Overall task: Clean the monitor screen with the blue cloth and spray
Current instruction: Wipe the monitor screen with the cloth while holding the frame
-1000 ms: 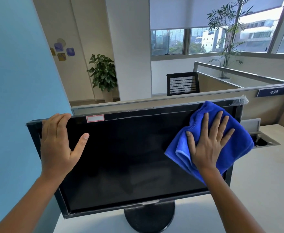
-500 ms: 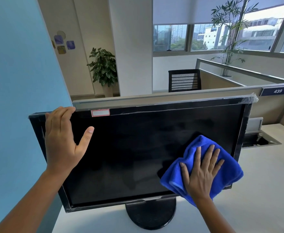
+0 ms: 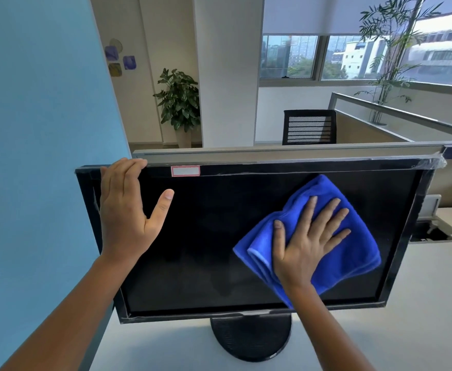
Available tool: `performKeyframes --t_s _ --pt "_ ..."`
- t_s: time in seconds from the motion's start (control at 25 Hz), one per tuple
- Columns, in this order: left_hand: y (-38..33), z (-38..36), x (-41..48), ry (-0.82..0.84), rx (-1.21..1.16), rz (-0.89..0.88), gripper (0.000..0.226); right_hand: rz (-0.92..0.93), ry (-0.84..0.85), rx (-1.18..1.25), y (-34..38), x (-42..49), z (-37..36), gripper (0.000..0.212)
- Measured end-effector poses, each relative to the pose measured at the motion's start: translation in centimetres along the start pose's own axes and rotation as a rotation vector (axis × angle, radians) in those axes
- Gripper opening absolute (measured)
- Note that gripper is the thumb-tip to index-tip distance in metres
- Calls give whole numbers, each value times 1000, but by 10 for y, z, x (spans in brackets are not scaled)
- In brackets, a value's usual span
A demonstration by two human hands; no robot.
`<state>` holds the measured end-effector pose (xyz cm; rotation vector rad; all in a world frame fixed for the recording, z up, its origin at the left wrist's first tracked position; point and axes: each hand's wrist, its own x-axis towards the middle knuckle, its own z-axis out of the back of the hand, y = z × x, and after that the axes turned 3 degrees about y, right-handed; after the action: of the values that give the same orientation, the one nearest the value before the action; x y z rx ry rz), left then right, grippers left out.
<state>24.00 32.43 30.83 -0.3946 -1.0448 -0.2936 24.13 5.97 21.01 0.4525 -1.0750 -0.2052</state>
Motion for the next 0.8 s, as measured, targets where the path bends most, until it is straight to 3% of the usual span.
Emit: performKeyframes --t_s 0.28,0.48,0.6,0.8 --pt "1 -3 -1 -22 -21 -6 58 369 55 29 84 -40 -30 65" --pt "0 -4 -1 -30 -21 5 56 698 194 100 138 -84 -55 54" --pt "0 -4 -2 -25 -21 15 56 823 252 76 146 -115 -65 47" --pt "0 -2 -2 -21 -11 -5 57 916 314 -56 121 -147 -63 57"
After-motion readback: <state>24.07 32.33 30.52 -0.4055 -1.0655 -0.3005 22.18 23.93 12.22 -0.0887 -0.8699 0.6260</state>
